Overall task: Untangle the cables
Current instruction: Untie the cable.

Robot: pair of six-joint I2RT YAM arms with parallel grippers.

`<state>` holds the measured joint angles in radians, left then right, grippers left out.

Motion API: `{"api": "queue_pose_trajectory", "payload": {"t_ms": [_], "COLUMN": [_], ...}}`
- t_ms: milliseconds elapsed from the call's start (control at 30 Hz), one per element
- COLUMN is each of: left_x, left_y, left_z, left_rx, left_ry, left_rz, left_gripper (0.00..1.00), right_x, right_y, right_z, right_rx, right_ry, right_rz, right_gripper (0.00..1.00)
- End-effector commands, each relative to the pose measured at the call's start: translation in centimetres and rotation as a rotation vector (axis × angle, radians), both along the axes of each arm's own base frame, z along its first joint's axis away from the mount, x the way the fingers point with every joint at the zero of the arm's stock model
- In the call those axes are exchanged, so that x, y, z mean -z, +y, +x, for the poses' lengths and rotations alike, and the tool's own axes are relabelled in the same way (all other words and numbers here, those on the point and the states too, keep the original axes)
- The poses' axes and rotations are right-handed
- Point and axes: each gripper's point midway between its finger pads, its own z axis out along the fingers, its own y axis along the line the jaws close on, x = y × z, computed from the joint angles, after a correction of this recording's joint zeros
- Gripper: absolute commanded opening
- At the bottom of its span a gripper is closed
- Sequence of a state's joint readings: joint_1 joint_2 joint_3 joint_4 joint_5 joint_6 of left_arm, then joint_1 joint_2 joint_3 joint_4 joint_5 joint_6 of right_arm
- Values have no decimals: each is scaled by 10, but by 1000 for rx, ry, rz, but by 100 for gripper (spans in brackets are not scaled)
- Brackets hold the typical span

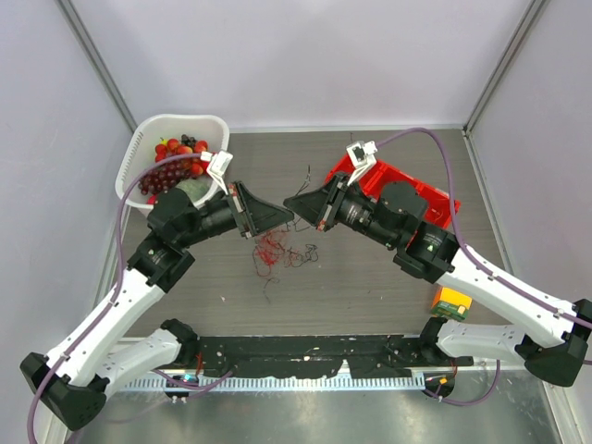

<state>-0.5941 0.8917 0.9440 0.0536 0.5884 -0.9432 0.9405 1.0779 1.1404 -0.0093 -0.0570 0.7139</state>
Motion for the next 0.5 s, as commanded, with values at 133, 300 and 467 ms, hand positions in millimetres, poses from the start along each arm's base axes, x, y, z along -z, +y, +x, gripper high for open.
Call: {"api": "queue_pose_trajectory", "payload": {"t_ms": [133,300,467], "left_x": [-6,-6,-9], "left_y": [8,28,25], "left_z": [-21,-26,-31], "left_rx": [31,-54,-14], "left_ry": [-123,-220,-250], "left_rz": [30,109,119], "left_gripper": [0,0,0], "right_x": [-4,45,41], "right_y": [-7,14,28], "right_z": [2,-28,-59], "right_rx": [45,-150,-394], "right_ry": [113,444,615], "right_rz": [112,207,360], "right_gripper": [1,1,1]}}
